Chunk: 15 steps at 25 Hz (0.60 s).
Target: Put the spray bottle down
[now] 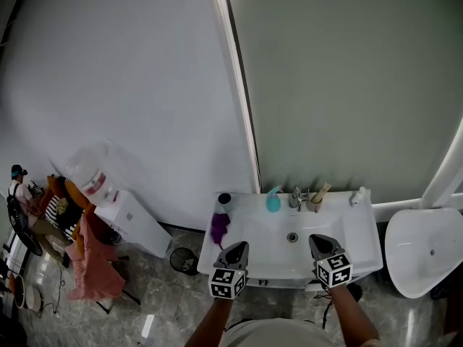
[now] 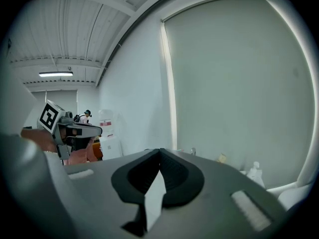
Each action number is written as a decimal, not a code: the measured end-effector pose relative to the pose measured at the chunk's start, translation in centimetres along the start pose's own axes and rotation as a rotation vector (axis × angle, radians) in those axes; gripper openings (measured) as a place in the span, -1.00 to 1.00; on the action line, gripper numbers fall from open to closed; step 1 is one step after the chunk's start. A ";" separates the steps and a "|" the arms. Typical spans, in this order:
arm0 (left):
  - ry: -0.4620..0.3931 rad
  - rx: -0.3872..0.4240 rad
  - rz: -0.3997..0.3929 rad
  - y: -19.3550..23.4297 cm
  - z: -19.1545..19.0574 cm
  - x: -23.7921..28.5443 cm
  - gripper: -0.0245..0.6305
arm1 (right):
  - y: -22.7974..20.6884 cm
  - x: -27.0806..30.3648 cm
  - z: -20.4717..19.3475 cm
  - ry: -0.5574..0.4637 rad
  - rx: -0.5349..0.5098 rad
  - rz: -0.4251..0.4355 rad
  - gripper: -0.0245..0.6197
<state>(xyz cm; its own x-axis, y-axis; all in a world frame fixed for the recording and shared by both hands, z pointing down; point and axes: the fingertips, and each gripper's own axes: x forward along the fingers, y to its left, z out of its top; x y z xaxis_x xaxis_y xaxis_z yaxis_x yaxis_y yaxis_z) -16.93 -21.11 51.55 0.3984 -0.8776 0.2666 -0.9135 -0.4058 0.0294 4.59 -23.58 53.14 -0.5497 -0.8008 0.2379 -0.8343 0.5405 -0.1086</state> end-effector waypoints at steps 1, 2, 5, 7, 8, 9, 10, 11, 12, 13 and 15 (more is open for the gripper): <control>-0.004 0.004 -0.008 0.2 0.2 -0.1 -0.91 | 0.3 0.0 0.4 -0.008 -0.002 -0.002 -0.89; -0.008 0.005 -0.013 0.5 0.4 -0.1 -0.91 | 0.6 0.0 0.7 -0.018 -0.006 -0.003 -0.89; -0.019 0.007 -0.023 1.1 0.8 -0.4 -0.91 | 1.5 -0.3 1.3 -0.043 -0.025 -0.007 -0.89; -0.024 0.008 -0.030 1.1 1.0 -0.5 -0.91 | 1.8 -0.5 1.5 -0.047 -0.033 -0.014 -0.89; -0.024 0.008 -0.033 1.2 1.0 -0.5 -0.91 | 1.9 -0.6 1.5 -0.047 -0.035 -0.017 -0.89; -0.023 0.008 -0.035 1.2 1.0 -0.6 -0.91 | 2.0 -0.6 1.6 -0.046 -0.037 -0.020 -0.89; -0.021 0.008 -0.038 1.2 0.9 -0.6 -0.91 | 2.1 -0.7 1.7 -0.047 -0.039 -0.021 -0.89; -0.021 0.008 -0.041 1.3 0.8 -0.7 -0.91 | 2.4 -0.7 1.8 -0.048 -0.041 -0.022 -0.89; -0.021 0.007 -0.044 1.4 0.8 -0.8 -0.91 | 2.6 -0.7 1.9 -0.050 -0.043 -0.023 -0.89; -0.022 0.007 -0.046 1.5 0.8 -0.9 -0.91 | 2.8 -0.7 2.0 -0.051 -0.045 -0.025 -0.89; -0.025 0.007 -0.049 1.7 1.1 -1.1 -0.91 | 3.0 -0.7 2.1 -0.049 -0.049 -0.028 -0.89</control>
<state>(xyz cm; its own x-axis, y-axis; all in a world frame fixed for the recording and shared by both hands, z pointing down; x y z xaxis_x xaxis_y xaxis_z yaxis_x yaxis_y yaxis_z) -18.83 -21.07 50.29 0.4445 -0.8627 0.2411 -0.8923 -0.4501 0.0346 2.33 -21.95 50.57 -0.5286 -0.8268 0.1924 -0.8470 0.5288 -0.0550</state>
